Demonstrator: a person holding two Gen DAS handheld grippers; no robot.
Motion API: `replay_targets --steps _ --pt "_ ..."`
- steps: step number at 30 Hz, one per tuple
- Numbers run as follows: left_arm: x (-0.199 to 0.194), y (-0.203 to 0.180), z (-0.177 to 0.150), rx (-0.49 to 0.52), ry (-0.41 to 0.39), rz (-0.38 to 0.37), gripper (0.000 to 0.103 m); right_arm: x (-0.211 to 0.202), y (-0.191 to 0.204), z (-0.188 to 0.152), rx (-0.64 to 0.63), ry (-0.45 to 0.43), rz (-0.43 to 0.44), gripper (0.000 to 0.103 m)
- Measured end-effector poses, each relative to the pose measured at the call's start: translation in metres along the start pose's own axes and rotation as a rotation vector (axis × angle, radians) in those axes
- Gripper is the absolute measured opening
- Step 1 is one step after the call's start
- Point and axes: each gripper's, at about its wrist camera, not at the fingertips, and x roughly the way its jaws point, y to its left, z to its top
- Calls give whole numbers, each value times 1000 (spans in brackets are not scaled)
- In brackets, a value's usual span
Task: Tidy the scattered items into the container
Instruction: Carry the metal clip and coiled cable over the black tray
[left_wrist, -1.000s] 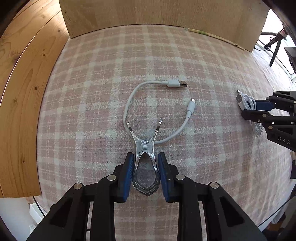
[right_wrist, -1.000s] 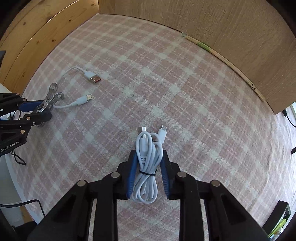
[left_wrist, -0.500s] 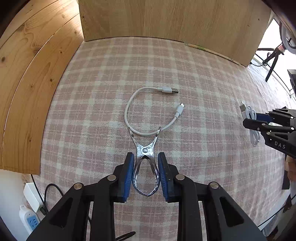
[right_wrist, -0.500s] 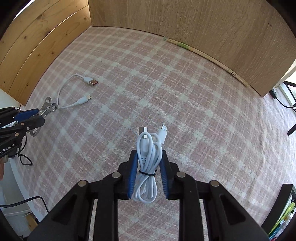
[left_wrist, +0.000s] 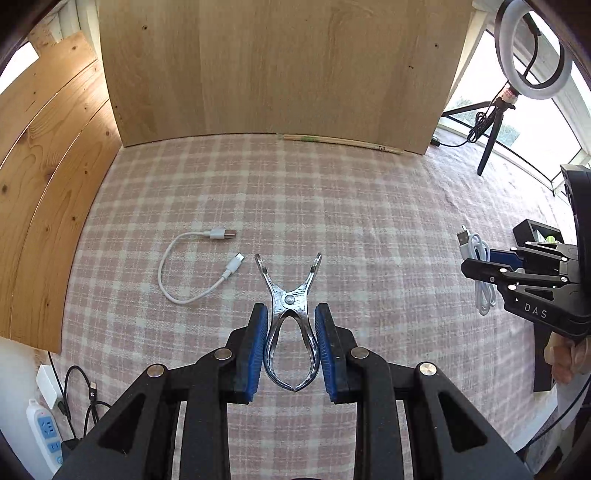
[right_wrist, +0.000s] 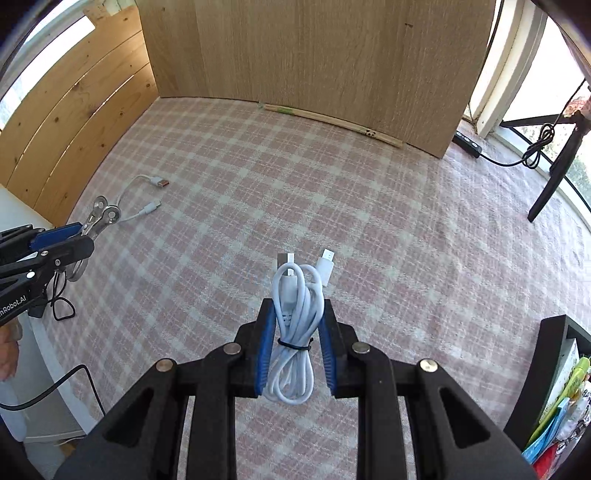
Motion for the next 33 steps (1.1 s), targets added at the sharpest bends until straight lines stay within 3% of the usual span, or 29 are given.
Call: replay_targets --steps 3,6,7,9,10,12,16,25,33 --pt "-14 -44 -3 39 -10 -31 25 -15 0 -13 45 -29 -16 23" --pt "-40 -92 -7 83 -22 -73 25 -39 -31 -39 93 -59 -33 23" --pt "-53 -108 -11 100 -25 -90 25 -39 -38 -19 111 -69 -42 23" --pt "-83 -150 -22 134 -32 -121 25 -54 -61 -35 149 -88 -59 23" --pt "-81 -156 -16 155 -35 -138 25 -63 -85 -68 171 -97 -67 23" --pt "-78 -178 -4 195 -40 -173 25 -79 -115 -97 213 -114 -88 23" --pt "2 -262 39 281 -44 -241 25 -102 -169 -126 296 -135 -131 23" --pt "6 -430 29 482 -31 -372 25 -153 -277 -222 482 -146 -214 23" --pt "12 -525 8 608 12 -426 25 -178 -328 -291 598 -135 -248 23"
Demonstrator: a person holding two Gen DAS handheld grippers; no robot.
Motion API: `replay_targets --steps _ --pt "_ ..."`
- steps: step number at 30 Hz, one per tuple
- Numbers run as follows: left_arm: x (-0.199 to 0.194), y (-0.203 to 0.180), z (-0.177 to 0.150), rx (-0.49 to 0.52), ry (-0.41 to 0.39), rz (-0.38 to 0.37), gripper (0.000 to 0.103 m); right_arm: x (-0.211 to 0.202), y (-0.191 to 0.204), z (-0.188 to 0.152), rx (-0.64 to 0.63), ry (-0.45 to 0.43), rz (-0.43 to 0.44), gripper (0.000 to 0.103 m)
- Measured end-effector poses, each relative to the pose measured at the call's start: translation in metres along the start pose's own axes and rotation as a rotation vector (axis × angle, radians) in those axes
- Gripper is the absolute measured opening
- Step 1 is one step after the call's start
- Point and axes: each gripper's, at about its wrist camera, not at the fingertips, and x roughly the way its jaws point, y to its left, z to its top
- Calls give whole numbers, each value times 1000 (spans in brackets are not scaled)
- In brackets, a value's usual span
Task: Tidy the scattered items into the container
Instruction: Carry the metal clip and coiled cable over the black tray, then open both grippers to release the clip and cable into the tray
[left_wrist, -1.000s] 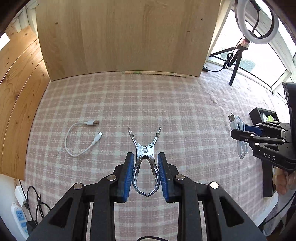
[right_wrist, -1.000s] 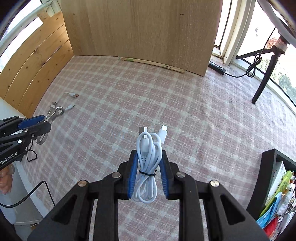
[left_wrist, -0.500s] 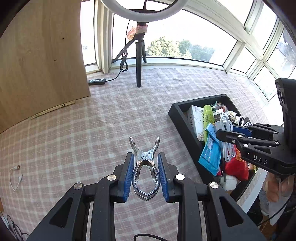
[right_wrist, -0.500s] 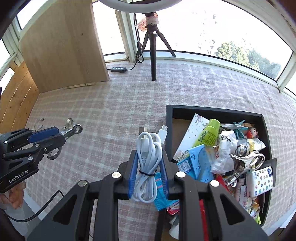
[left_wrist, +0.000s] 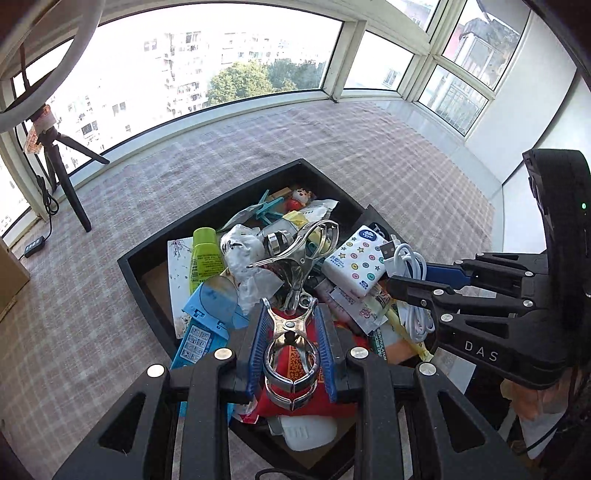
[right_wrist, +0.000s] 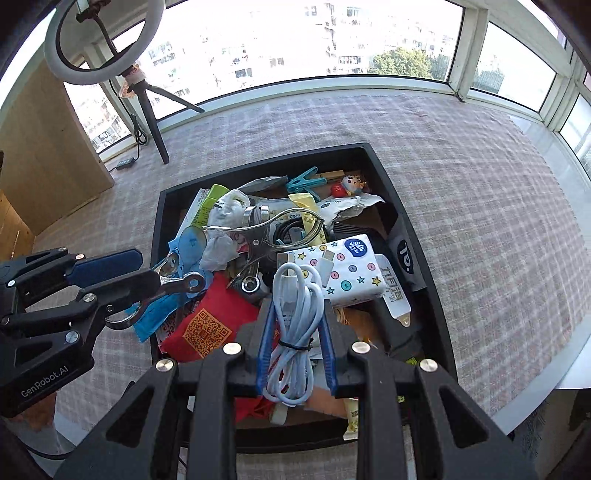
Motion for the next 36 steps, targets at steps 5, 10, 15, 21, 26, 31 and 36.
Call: replay_targets --steps 5,10,15,21,26,31,36 --pt "18 -24 11 40 16 -9 25 0 -25 -7 35 7 -8 23" --pt "25 -28 15 23 25 34 44 -5 -36 -2 62 -16 -12 49" --pt "18 -9 12 -23 15 52 43 -15 -34 2 61 -53 -12 51" --pt "1 19 1 -58 4 71 43 -13 -17 9 37 -64 -16 51" --pt "-20 52 -18 -101 -9 116 43 -9 14 15 -14 -71 10 51" --pt "-43 102 -45 -192 -20 183 43 -4 57 23 -88 -75 34 51" --pt "-73 157 -78 -303 -37 257 43 7 107 34 -162 -73 72 51"
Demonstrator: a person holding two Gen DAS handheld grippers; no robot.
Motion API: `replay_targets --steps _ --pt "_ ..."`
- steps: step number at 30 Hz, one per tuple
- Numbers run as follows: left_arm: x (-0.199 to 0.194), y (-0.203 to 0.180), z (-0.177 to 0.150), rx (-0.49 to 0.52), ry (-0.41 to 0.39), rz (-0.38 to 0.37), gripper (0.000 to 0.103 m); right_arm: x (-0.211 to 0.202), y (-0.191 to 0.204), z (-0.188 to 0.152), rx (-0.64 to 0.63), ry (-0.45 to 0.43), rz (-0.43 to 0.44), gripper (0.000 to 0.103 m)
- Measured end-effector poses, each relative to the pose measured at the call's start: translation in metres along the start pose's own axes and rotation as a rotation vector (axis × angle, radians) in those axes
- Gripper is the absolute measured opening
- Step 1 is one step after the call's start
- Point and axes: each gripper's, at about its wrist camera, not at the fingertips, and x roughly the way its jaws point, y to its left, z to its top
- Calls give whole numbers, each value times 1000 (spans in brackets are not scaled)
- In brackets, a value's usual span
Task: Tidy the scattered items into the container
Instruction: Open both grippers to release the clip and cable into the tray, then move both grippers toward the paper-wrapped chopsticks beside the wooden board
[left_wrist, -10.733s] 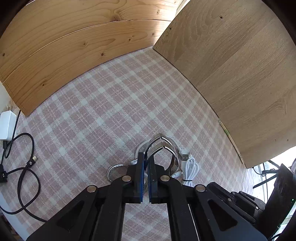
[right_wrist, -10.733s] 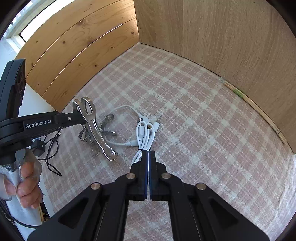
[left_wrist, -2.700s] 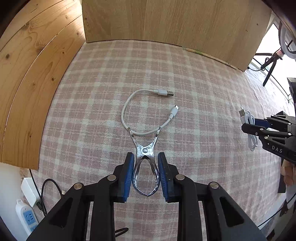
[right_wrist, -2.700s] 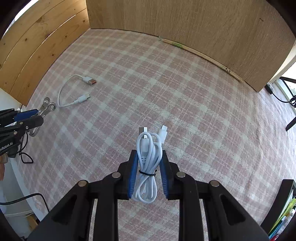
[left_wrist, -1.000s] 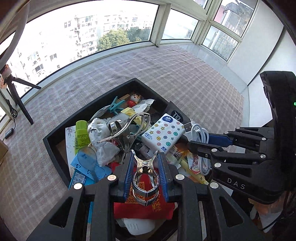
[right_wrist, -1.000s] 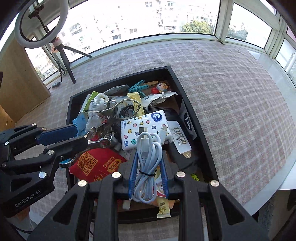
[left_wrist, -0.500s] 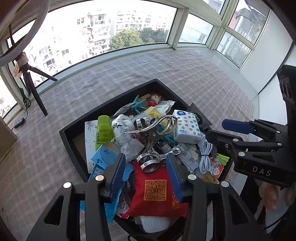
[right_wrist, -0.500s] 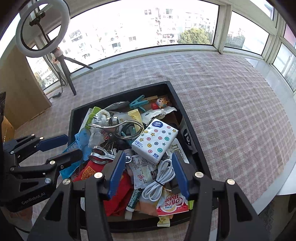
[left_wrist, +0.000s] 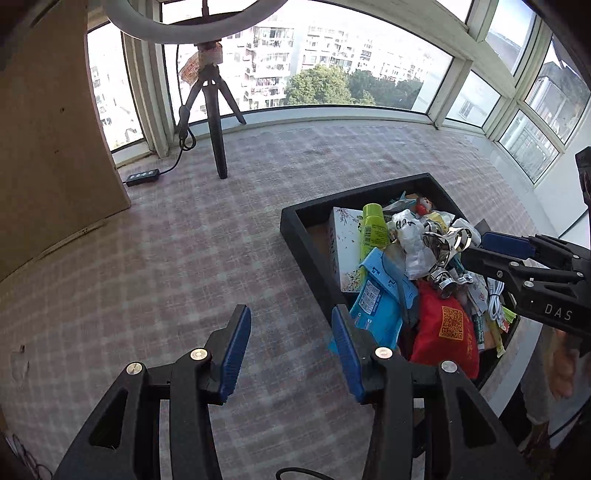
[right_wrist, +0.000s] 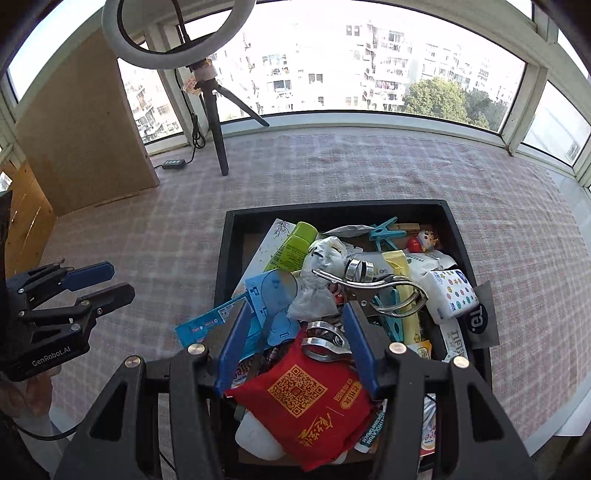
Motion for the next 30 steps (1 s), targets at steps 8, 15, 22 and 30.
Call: replay_targets --steps 8,15,22,30 --pt "-36 117 -46 -204 -16 111 43 20 91 28 -154 -4 62 51" --pt "-77 203 -91 -326 -16 186 43 45 172 51 -289 3 115 51" --pt "-90 276 -99 -398 -36 223 42 83 241 85 -361 -5 140 51" --pt "-64 355 -64 -434 -80 208 42 145 300 111 -360 -11 172 51"
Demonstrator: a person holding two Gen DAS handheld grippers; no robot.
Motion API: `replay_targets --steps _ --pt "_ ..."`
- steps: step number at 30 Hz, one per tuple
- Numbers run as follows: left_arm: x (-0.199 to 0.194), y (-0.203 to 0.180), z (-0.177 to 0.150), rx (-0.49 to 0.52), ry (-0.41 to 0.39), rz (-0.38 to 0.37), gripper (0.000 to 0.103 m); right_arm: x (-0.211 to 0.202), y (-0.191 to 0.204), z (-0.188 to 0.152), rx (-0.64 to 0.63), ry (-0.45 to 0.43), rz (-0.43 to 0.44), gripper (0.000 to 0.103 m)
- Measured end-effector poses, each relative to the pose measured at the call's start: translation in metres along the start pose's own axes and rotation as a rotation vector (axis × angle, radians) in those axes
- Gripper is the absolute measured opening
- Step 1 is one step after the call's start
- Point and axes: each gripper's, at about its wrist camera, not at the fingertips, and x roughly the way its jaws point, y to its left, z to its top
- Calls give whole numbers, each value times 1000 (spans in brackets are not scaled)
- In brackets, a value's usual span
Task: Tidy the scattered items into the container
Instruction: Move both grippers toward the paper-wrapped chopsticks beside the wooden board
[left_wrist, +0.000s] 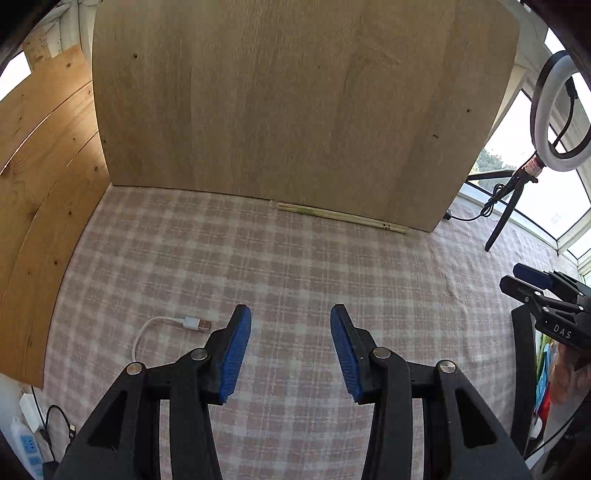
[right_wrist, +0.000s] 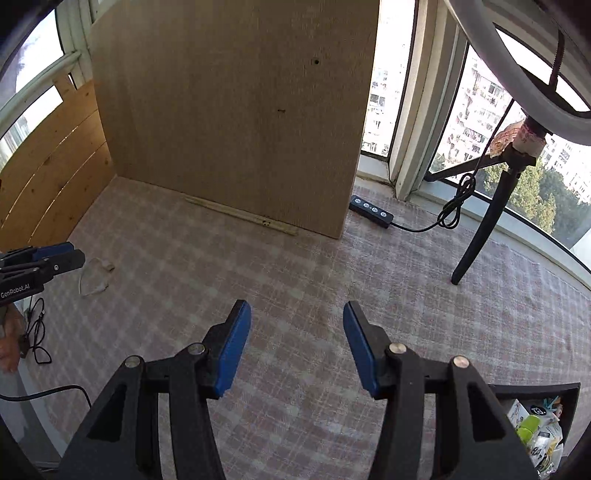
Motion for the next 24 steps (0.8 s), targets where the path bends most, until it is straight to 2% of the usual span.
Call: replay_targets --steps 6,13,24 --pt "57 5 40 52 2 -35 42 60 8 21 19 -4 52 51" --pt "123 9 62 84 39 -74 42 117 0 34 73 -2 84 51" --pt "170 -1 81 134 54 -118 42 158 -12 46 119 -6 109 51"
